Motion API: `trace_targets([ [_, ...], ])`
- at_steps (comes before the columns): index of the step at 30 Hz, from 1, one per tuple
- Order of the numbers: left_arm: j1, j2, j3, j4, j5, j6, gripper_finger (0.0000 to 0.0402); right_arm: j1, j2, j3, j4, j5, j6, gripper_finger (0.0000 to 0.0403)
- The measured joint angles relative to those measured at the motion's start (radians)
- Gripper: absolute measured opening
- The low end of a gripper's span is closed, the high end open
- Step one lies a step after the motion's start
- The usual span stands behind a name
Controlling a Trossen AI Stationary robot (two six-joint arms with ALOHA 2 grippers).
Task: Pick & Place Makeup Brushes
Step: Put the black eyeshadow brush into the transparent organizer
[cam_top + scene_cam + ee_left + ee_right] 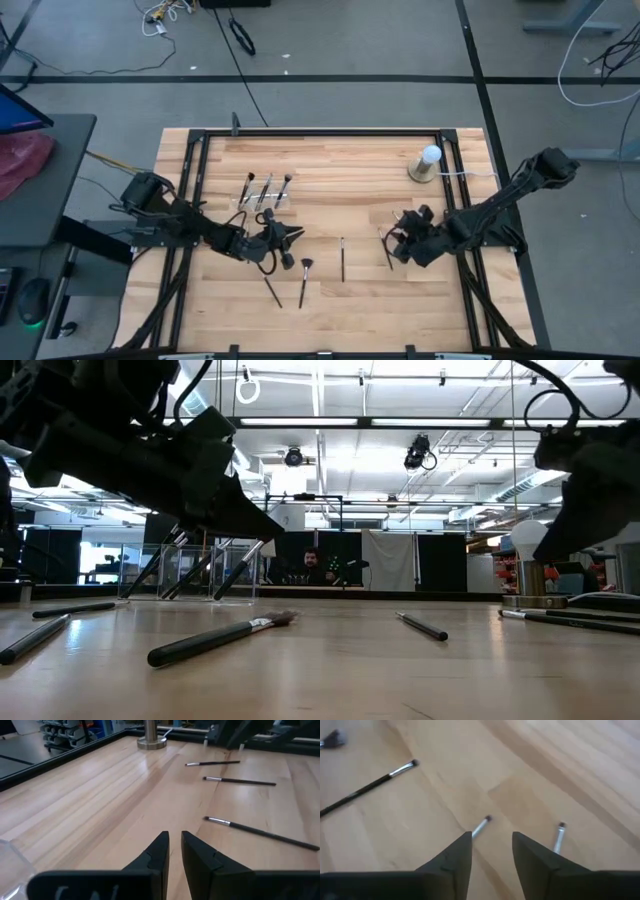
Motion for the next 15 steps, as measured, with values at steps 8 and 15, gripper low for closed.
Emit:
trace_targets([
  [8, 0.0, 0.0, 0.0, 0.005, 0.0, 0.018, 0.0053, 0.008, 0.0, -0.005, -0.089, 0.134, 0.081, 0.0167],
  [15, 0.0, 0.0, 0.0, 0.017, 0.0, 0.019, 0.0053, 0.008, -0.001, -0.147, -0.032, 0.157, 0.168, 0.0239],
])
